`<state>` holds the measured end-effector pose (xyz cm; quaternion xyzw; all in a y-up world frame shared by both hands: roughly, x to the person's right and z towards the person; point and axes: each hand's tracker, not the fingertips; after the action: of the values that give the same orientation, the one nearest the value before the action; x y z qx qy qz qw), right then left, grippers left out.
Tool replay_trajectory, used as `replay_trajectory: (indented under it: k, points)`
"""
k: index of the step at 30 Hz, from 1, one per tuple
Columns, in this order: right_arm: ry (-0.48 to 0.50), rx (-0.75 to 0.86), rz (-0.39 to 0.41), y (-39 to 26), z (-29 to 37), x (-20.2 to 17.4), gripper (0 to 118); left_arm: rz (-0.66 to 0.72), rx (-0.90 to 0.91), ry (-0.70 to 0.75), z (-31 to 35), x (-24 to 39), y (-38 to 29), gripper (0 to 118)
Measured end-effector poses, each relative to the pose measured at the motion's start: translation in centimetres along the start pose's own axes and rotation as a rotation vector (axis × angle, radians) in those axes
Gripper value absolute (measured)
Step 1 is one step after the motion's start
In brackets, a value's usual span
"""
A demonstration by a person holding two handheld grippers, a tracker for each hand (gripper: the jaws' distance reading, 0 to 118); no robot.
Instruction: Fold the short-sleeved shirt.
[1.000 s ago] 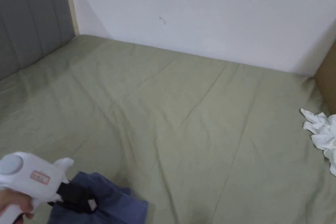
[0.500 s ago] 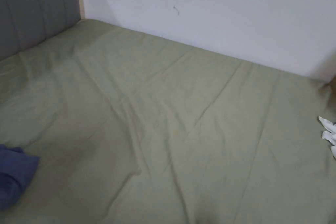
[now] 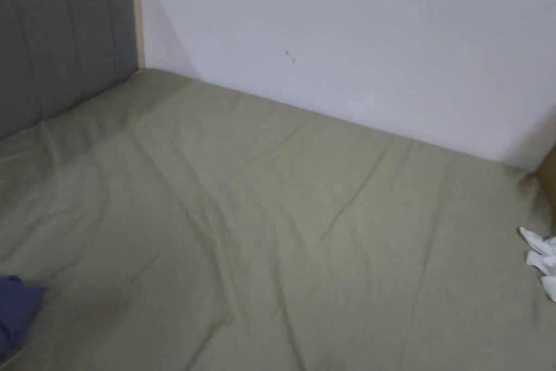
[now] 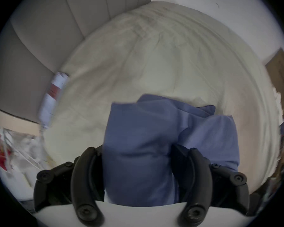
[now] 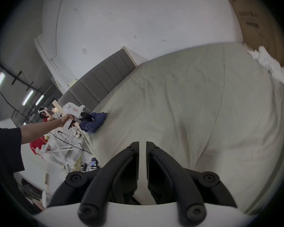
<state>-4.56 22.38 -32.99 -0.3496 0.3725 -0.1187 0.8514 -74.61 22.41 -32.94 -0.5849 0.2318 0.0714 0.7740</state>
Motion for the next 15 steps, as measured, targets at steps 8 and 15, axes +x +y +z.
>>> replay_trajectory:
  k: [8,15]
  points:
    - [-0.183,0.187,0.26,6.7,9.0,-1.2,11,0.01,0.674,-0.017,19.4,7.5,-4.2,79]
    - [-0.361,0.416,0.409,10.9,19.2,-3.1,16,0.002,1.078,-0.181,33.5,21.2,-13.8,79]
